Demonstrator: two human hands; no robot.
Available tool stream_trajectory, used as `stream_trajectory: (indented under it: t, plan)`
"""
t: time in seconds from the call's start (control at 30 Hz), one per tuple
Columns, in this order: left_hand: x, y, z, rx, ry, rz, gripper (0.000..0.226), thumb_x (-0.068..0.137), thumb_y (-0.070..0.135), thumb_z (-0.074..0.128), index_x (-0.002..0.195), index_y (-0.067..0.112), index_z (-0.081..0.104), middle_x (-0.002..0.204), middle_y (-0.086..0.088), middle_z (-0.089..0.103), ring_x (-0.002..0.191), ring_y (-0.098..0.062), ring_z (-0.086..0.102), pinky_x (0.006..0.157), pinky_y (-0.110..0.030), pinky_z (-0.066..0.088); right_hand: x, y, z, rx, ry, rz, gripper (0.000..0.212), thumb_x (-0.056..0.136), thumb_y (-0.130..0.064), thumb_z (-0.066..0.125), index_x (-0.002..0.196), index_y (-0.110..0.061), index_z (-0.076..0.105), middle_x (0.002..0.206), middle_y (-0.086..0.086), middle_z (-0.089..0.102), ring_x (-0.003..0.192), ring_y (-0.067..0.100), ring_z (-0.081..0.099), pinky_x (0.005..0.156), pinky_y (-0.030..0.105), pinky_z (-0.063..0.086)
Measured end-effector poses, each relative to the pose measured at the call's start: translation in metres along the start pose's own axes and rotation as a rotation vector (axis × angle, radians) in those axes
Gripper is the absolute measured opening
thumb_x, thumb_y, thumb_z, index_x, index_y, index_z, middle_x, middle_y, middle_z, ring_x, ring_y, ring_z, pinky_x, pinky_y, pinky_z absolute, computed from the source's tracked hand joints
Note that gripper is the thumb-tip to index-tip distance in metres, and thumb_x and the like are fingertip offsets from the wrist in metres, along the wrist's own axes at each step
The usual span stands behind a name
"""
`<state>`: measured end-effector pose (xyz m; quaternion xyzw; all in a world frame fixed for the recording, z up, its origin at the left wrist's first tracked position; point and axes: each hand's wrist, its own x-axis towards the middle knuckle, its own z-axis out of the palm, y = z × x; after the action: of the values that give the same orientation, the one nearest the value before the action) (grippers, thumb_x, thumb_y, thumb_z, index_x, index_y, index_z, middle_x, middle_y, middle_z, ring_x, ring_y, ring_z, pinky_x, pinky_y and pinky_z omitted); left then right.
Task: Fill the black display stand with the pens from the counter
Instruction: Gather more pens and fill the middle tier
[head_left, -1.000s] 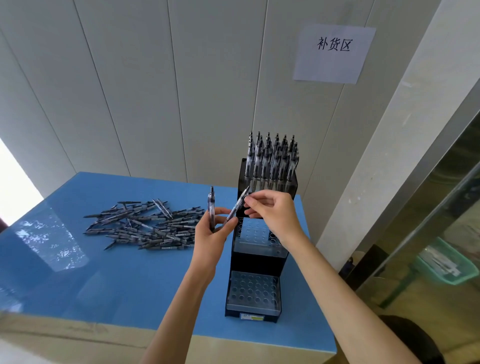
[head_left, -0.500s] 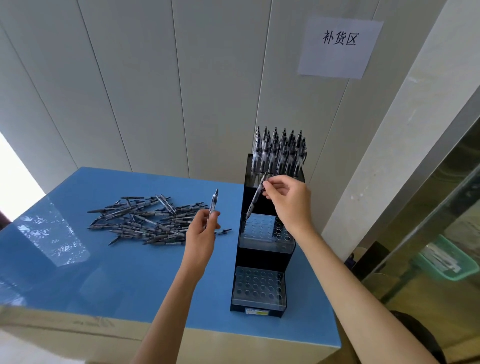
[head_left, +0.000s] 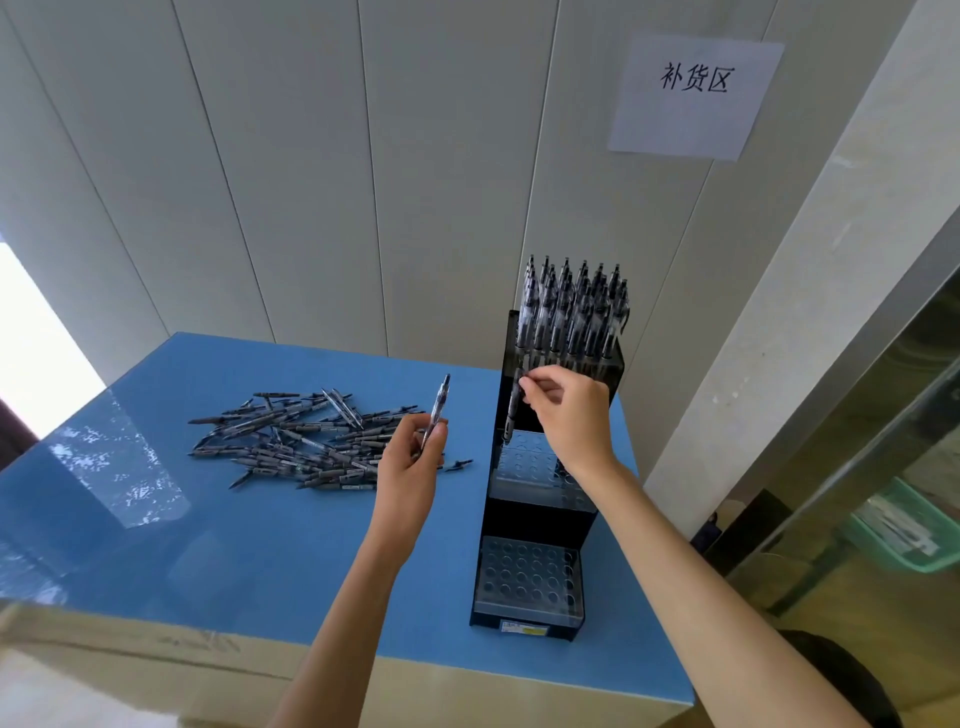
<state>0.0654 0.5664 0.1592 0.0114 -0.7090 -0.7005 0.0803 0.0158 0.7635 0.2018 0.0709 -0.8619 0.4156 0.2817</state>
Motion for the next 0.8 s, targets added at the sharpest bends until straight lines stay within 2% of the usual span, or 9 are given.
stream_trajectory:
  t: [0.13,0.3,0.4,0.53,0.63,0.73,0.8]
  plan:
    - [-0.001,0.001,0.002,0.001,-0.003,0.008,0.016,0.105,0.033,0.054,0.099,0.018,0.059,0.061,0.014,0.036,0.058,-0.009,0.033,0.053,-0.017,0.03,-0.003,0.0,0.007,-0.05,-0.069,-0.006,0.008,0.09,-0.014,0.073,0.094,-0.009,0.079,0.079,-0.001,0.076,0.073,0.005,0.07,0.079,0.022,0.059]
    - [-0.003,0.001,0.005,-0.003,-0.034,0.005,0.017,0.105,0.036,0.055,0.099,0.02,0.06,0.066,0.008,0.039,0.061,-0.011,0.033,0.054,-0.019,0.031,-0.014,0.011,0.014,-0.092,-0.109,0.038,0.01,0.092,-0.015,0.071,0.089,-0.01,0.079,0.075,-0.002,0.075,0.072,0.007,0.069,0.077,0.03,0.059]
    - [-0.002,0.0,0.008,-0.008,-0.045,-0.021,0.019,0.105,0.036,0.054,0.095,0.021,0.059,0.073,-0.001,0.043,0.063,-0.013,0.035,0.058,-0.025,0.032,-0.013,0.014,0.013,-0.098,-0.1,0.04,0.01,0.092,-0.016,0.071,0.087,-0.011,0.079,0.073,-0.003,0.074,0.07,0.007,0.069,0.075,0.032,0.06]
    - [-0.003,0.0,0.014,-0.004,-0.063,-0.044,0.018,0.105,0.035,0.054,0.1,0.021,0.064,0.076,0.003,0.052,0.064,-0.009,0.045,0.065,-0.03,0.037,-0.01,0.019,0.008,-0.112,-0.138,0.06,0.016,0.091,-0.021,0.073,0.081,-0.012,0.079,0.064,-0.002,0.071,0.063,0.01,0.068,0.07,0.038,0.059]
    - [-0.002,0.007,0.018,-0.001,-0.105,-0.029,0.016,0.104,0.033,0.056,0.105,0.021,0.066,0.082,-0.001,0.056,0.069,-0.007,0.052,0.065,-0.025,0.042,-0.009,0.011,0.0,0.104,-0.163,0.154,0.015,0.092,-0.021,0.073,0.087,-0.008,0.079,0.069,0.0,0.074,0.063,0.008,0.071,0.07,0.036,0.062]
    - [0.002,0.015,0.024,0.036,-0.135,-0.004,0.012,0.102,0.032,0.06,0.108,0.024,0.067,0.082,-0.001,0.055,0.071,-0.01,0.053,0.061,-0.018,0.045,-0.006,-0.004,-0.012,0.438,-0.272,0.28,0.017,0.094,-0.02,0.07,0.098,-0.005,0.077,0.081,0.008,0.077,0.075,0.021,0.075,0.074,0.035,0.063]
    - [0.005,0.019,0.029,0.068,-0.155,0.018,0.008,0.101,0.029,0.062,0.105,0.026,0.068,0.078,0.003,0.054,0.066,-0.013,0.048,0.058,-0.021,0.043,-0.005,-0.01,-0.017,0.543,-0.338,0.325,0.015,0.092,-0.019,0.072,0.1,-0.006,0.076,0.087,0.01,0.077,0.082,0.026,0.076,0.079,0.035,0.062]
